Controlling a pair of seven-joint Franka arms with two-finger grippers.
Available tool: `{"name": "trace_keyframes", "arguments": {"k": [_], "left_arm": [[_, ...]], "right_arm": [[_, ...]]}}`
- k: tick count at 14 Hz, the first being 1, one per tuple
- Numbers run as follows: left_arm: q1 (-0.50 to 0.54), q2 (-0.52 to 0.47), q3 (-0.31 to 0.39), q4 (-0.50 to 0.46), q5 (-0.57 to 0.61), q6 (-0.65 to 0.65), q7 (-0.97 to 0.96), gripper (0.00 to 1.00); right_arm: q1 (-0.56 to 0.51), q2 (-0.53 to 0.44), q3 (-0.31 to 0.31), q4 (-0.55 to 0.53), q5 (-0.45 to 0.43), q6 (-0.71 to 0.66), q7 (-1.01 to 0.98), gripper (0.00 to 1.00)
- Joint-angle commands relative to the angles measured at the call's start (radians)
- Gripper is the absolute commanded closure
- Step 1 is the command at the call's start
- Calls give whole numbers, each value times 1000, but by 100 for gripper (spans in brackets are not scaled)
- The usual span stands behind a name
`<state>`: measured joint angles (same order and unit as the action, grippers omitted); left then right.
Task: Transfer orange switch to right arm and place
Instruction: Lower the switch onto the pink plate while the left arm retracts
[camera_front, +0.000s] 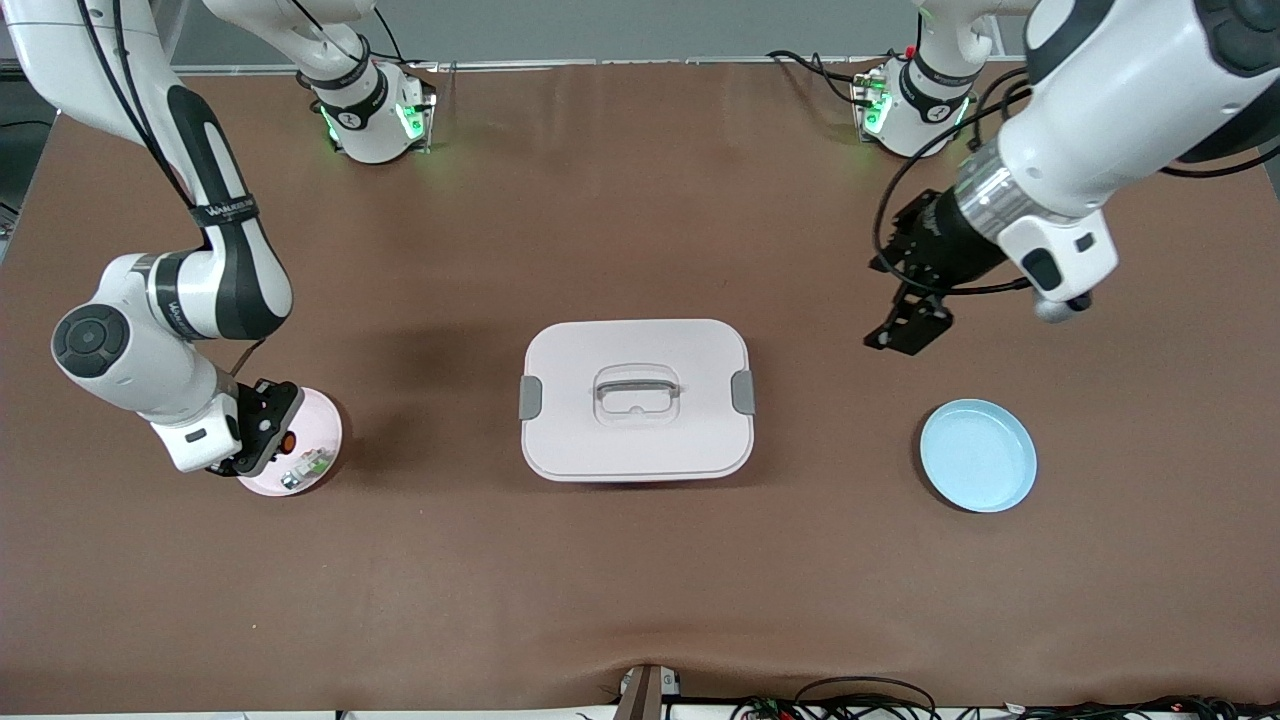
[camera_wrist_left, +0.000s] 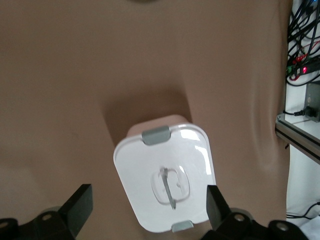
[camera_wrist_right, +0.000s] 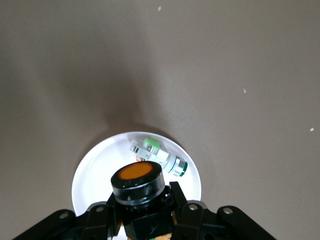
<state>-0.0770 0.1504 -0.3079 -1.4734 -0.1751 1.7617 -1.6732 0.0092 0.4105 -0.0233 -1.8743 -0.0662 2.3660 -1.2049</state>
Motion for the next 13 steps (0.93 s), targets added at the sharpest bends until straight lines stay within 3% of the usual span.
{"name": "trace_keyframes", "arguments": {"k": [1,8,13], "left_arm": [[-63,-51,107,-18,-1,-51,106,0],[-53,-123,347,-16,-41,-272,599,0],[-50,-132,483,-18,-27,-306,837,0]], "right_arm": [[-50,-15,19,-61,-24,56,-12,100],[-107,51,20,-97,-17,94,-15,100],[-109,106,20,-166,-20,251,-38,100]]}}
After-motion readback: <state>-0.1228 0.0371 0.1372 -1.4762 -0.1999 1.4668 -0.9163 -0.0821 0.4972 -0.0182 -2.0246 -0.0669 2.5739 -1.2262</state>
